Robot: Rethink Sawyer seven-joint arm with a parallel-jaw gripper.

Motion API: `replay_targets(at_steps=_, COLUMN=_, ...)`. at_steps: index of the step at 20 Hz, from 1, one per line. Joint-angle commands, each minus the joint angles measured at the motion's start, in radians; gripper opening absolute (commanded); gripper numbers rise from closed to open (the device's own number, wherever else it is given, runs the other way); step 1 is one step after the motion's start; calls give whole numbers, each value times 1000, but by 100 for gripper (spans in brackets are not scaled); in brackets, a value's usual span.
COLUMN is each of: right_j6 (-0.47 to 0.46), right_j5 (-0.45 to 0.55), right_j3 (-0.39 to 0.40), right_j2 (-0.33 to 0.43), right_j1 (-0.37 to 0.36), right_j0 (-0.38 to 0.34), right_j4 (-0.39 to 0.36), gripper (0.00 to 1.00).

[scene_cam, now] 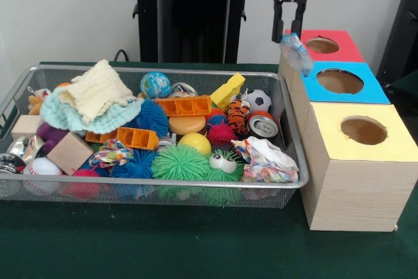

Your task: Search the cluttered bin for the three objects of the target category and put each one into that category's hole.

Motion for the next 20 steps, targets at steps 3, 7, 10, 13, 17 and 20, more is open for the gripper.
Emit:
replay_targets(at_steps=3, right_j6=183, right_j5=154, right_j3=65, right_j2=4, right_j1=-53, right_j0=0, right_j4=56, gripper=0)
replay_targets(at_steps=7, right_j6=168, right_j5=160, right_j3=74, right_j2=17, right_j1=-67, right_j0=-16, right_j4=60, gripper=0)
replay_targets(at_steps=10, right_j6=171, right_j5=158, right_j3=77, right_j2=17, right_j1=-68, right_j0=-16, right_j4=64, gripper=0)
replay_targets(at_steps=13, right_j6=181, right_j5=141, right_j3=77, right_j2=12, right_j1=-52, right_j0=-4, right_j4=66, gripper=0)
replay_targets(at_steps=17, right_j6=212, right_j5=97, right_j3=77, right_j2=2, right_j1=-18, right_j0=20, right_j4=73, gripper=0)
replay_targets(at_steps=20, right_j6=232, right_j5=69, right_j3=82, right_j2=-1, right_j1=0, right_j0=38, right_j4=84, gripper=0)
